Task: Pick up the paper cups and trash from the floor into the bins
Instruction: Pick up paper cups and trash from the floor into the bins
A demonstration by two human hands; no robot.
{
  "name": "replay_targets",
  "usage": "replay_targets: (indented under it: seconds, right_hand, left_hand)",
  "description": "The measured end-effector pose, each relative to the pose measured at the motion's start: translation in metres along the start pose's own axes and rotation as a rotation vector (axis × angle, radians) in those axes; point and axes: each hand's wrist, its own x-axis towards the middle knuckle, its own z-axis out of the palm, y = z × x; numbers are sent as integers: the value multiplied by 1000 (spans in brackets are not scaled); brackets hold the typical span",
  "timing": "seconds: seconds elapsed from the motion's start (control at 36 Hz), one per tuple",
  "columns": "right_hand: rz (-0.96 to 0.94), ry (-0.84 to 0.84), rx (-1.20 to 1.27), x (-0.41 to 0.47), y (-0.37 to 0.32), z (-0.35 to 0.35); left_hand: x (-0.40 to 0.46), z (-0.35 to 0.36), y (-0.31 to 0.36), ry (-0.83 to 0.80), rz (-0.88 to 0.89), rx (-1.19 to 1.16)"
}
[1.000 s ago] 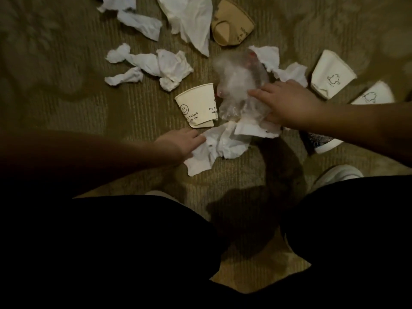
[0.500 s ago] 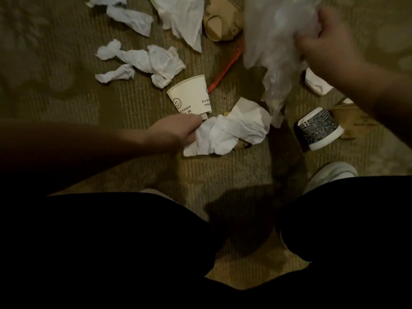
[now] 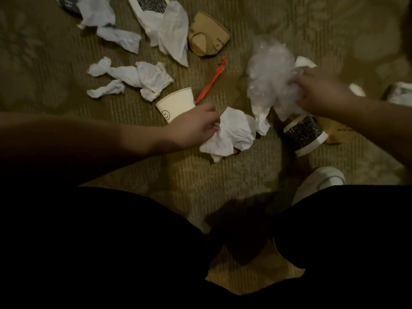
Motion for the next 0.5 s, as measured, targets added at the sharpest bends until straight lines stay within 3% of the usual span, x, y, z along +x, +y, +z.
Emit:
replay_targets:
  seconds: [0.08,0.19,0.33,0.5]
  right_hand:
    - [19,-142,-64,-7,10,9]
    - [5,-187,-186,-11,18,17]
    - [7,-145,-201,-7,21,17]
    - [-21,-86,-166,-7,20,17]
  left_hand:
    - [14,1,6,-25,104,72]
    - [33,8,9,-124,200,216]
    - [46,20,13,-259,206,322]
    - [53,21,16,-288,186,449]
